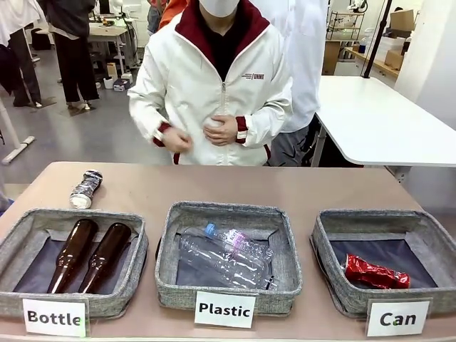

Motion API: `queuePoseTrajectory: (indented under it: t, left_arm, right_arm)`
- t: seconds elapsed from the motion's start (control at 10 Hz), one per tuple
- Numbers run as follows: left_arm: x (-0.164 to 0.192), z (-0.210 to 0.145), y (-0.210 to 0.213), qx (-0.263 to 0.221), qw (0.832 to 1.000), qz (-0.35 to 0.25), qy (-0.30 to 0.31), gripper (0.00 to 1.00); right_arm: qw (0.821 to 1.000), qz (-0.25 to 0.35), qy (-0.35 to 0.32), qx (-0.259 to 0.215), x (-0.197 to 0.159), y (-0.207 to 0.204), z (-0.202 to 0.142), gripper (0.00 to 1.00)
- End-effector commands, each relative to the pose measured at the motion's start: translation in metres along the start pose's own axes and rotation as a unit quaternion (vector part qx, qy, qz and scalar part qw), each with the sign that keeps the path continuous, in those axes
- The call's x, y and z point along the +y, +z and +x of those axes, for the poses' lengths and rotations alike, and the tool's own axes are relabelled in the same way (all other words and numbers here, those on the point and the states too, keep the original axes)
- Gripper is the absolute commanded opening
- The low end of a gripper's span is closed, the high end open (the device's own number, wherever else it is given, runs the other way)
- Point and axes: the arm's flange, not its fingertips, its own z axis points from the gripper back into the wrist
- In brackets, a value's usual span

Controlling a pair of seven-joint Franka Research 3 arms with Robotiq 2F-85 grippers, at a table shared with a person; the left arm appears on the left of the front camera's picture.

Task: Sort the can waste into the basket.
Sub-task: Pick up the can waste from the table and place it in the right Fabric basket.

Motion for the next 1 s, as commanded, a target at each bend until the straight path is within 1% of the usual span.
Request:
queuePoseTrajectory:
  t: [0.0, 0.1, 0.2, 0.3, 0.4, 0.5, 0.6, 0.8, 0.9]
  left_arm:
    - [0.031, 0.031, -0.06, 0.081, 0.995, 0.059, -0.011, 0.84]
    - [0.042, 0.051, -0.095, 0.118, 0.989, 0.087, -0.025, 0.84]
    - [0.054, 0.066, -0.122, 0.151, 0.978, 0.14, -0.03, 0.84]
    - [0.069, 0.077, -0.151, 0.179, 0.973, 0.148, -0.013, 0.84]
    - [0.078, 0.085, -0.17, 0.181, 0.972, 0.146, -0.008, 0.84]
    - [0.087, 0.088, -0.192, 0.159, 0.967, 0.2, -0.002, 0.84]
    - [0.096, 0.088, -0.206, 0.154, 0.963, 0.223, 0.004, 0.84]
    - [0.111, 0.084, -0.223, 0.122, 0.958, 0.259, 0.013, 0.84]
    - [0.117, 0.08, -0.234, 0.108, 0.961, 0.254, 0.011, 0.84]
  right_arm:
    - [1.0, -0.003, 0.012, 0.009, 0.0, 0.002, -0.003, 1.0]
    - [1.0, -0.003, 0.012, 0.009, 0.0, 0.002, -0.003, 1.0]
    - [1.0, -0.003, 0.012, 0.009, 0.0, 0.002, -0.003, 1.0]
    - [1.0, -0.003, 0.012, 0.009, 0.0, 0.002, -0.003, 1.0]
    - [1.0, -0.003, 0.012, 0.009, 0.0, 0.002, -0.003, 1.0]
    - [1.0, -0.003, 0.012, 0.009, 0.0, 0.002, -0.003, 1.0]
    - [1.0, -0.003, 0.012, 0.009, 0.0, 0.002, -0.003, 1.0]
    - [1.0, -0.003, 0.012, 0.009, 0.0, 0.002, -0.003, 1.0]
    - [1.0, -0.003, 0.012, 0.009, 0.0, 0.002, -0.003, 1.0]
